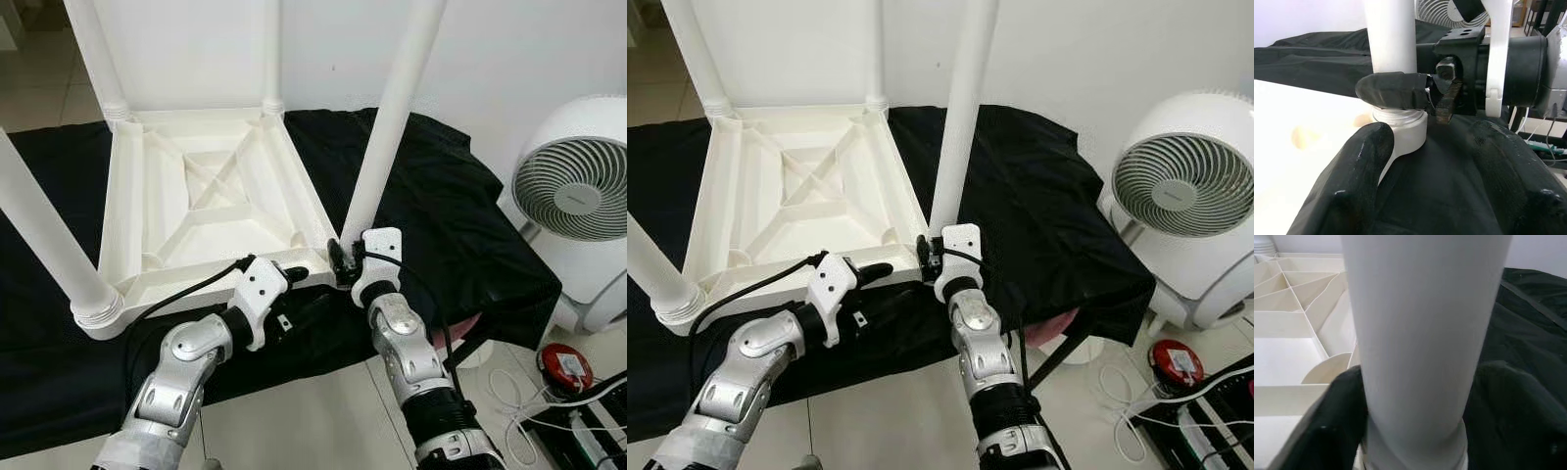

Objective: Building children table

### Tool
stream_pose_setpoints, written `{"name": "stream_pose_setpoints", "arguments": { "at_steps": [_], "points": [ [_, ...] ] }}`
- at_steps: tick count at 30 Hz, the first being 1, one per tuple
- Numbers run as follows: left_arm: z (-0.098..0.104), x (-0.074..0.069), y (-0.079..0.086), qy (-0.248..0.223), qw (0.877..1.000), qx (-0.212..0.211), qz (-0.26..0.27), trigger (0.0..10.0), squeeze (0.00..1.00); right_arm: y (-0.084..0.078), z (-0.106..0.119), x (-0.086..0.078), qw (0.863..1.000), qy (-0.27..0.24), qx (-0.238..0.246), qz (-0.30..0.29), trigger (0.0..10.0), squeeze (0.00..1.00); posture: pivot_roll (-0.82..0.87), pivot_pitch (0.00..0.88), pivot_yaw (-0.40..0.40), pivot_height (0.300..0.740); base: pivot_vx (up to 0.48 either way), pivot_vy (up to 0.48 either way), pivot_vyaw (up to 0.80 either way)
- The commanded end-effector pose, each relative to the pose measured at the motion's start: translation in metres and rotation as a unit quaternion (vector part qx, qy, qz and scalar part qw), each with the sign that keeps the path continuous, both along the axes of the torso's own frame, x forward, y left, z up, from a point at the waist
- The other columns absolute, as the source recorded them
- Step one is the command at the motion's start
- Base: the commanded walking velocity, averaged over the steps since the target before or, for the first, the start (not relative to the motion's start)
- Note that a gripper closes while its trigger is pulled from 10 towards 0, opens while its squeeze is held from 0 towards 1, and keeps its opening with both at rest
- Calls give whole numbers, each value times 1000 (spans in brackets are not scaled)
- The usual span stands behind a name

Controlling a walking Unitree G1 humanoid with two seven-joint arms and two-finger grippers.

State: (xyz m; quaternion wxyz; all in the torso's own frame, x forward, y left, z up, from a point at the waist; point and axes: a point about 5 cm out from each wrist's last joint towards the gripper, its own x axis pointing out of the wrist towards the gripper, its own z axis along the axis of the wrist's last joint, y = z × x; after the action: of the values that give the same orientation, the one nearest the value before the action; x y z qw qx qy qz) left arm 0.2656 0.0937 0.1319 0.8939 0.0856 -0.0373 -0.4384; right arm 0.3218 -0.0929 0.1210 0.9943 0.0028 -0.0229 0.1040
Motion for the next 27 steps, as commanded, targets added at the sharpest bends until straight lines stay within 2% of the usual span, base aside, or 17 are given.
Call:
{"name": "stream_pose_setpoints", "arguments": {
  "at_steps": [1,5,6,7,8,10,11,13,14,16,19,21,22,23,24,25,27],
  "points": [
    [0,6,3,-10,999,1,48,10000,0,-6,-1,0,1000,7,-6,6,10000,1000,10,0,-79,740,0,0,0],
    [1,7,2,-12,999,3,47,10000,0,-5,3,1,1000,1,-12,27,10000,1000,9,0,-79,740,0,0,0],
    [1,7,1,-13,999,3,46,10000,0,-5,5,1,999,-3,-13,50,10000,761,3,0,-76,740,0,0,0],
    [2,8,0,-16,999,3,44,10000,0,-5,8,1,992,-12,-26,119,10000,0,-2,0,-72,740,0,0,0],
    [2,8,0,-16,999,3,44,10000,0,-5,8,1,992,-12,-26,119,10000,0,-2,0,-72,740,0,0,0],
    [2,9,-2,-16,999,1,43,10000,0,-7,10,1,982,-20,-44,183,10000,0,-11,0,-66,740,0,0,0],
    [2,9,-2,-16,999,1,43,10000,0,-7,10,1,982,-20,-44,183,10000,0,-11,0,-66,740,0,0,0],
    [3,11,-3,-17,999,1,40,10000,0,-14,11,5,970,-26,-65,231,10000,0,-13,0,-64,740,0,0,0],
    [3,11,-3,-17,999,1,40,10000,0,-14,11,5,970,-26,-65,231,10000,0,-13,0,-64,740,0,0,0],
    [3,11,-5,-19,999,2,37,10000,0,-20,11,9,962,-24,-81,258,10000,0,-13,0,-61,740,0,0,0],
    [4,11,-8,-22,999,4,29,10000,0,-32,12,22,943,-1,-116,311,10000,0,-8,0,-62,740,0,0,0],
    [4,12,-8,-22,999,4,28,10000,0,-34,12,24,940,2,-123,317,10000,0,-2,0,-65,740,0,0,0],
    [4,11,-9,-23,999,5,27,10000,0,-35,13,26,938,7,-127,322,8863,0,-2,0,-65,740,0,0,0],
    [4,10,-9,-23,999,5,26,10000,0,-36,13,28,936,10,-134,325,2353,0,1,0,-66,740,0,0,0],
    [4,10,-10,-23,999,5,25,10000,0,-37,13,29,934,12,-137,328,2353,0,2,0,-67,740,0,0,0],
    [4,9,-10,-23,999,4,25,10000,0,-38,13,30,933,16,-142,331,0,0,5,0,-69,740,0,0,0],
    [4,9,-11,-23,999,3,24,10000,0,-38,14,31,932,18,-144,333,0,0,5,0,-69,740,0,0,0]
  ]
}}
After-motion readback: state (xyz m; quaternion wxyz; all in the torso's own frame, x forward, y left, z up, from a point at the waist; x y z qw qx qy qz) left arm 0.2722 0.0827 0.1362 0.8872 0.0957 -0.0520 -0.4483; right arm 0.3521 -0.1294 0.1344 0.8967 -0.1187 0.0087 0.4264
